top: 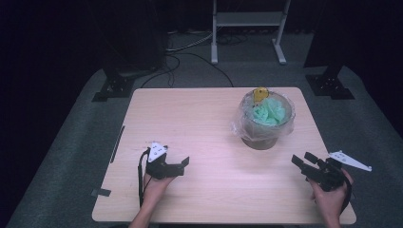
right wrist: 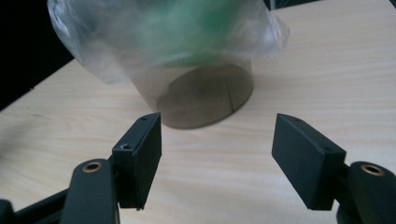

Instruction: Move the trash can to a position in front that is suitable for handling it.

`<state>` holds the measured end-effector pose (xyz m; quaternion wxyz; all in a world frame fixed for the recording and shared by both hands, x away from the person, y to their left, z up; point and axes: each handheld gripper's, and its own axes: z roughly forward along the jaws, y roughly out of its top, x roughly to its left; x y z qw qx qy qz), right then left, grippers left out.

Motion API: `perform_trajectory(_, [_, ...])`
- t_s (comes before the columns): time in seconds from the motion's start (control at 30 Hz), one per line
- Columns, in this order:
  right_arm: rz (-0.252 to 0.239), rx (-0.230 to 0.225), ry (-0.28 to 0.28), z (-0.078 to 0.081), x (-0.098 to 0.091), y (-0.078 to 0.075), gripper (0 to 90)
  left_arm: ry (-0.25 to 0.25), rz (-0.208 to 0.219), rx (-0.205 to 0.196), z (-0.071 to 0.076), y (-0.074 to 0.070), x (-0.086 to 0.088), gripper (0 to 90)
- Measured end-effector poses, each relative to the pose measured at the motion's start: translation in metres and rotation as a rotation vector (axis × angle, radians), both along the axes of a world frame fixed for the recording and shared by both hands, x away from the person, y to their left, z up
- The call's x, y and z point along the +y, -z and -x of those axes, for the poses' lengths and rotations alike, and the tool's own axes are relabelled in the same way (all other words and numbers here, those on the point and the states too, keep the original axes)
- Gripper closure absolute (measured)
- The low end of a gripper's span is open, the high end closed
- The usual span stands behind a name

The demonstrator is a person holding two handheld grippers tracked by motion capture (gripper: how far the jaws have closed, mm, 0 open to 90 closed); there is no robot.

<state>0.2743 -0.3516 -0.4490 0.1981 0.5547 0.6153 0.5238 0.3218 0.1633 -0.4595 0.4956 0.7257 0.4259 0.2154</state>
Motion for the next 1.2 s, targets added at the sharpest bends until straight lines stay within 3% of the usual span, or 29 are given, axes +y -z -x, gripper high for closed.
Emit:
perform_trajectory(0.3, [-0.005, -0.011, -0.021, -0.035, 0.001, -0.037, 32.5, 0.004, -0.002, 0.005, 0.0, 0.001, -0.001, 0.0])
perform_trajectory(0.7, [0.013, -0.054, -0.019, -0.064, 0.007, -0.082, 32.5, -0.001, 0.002, 0.001, 0.001, 0.0, 0.001, 0.0])
perform_trajectory(0.97, [0.01, -0.032, -0.026, -0.08, 0.013, -0.091, 32.6, 0.0, 0.003, 0.005, 0.0, 0.001, 0.001, 0.0])
perform_trajectory(1.2, [-0.005, 0.016, -0.031, -0.093, 0.018, -0.086, 32.6, 0.0, 0.012, 0.012, 0.0, 0.001, 0.002, 0.0])
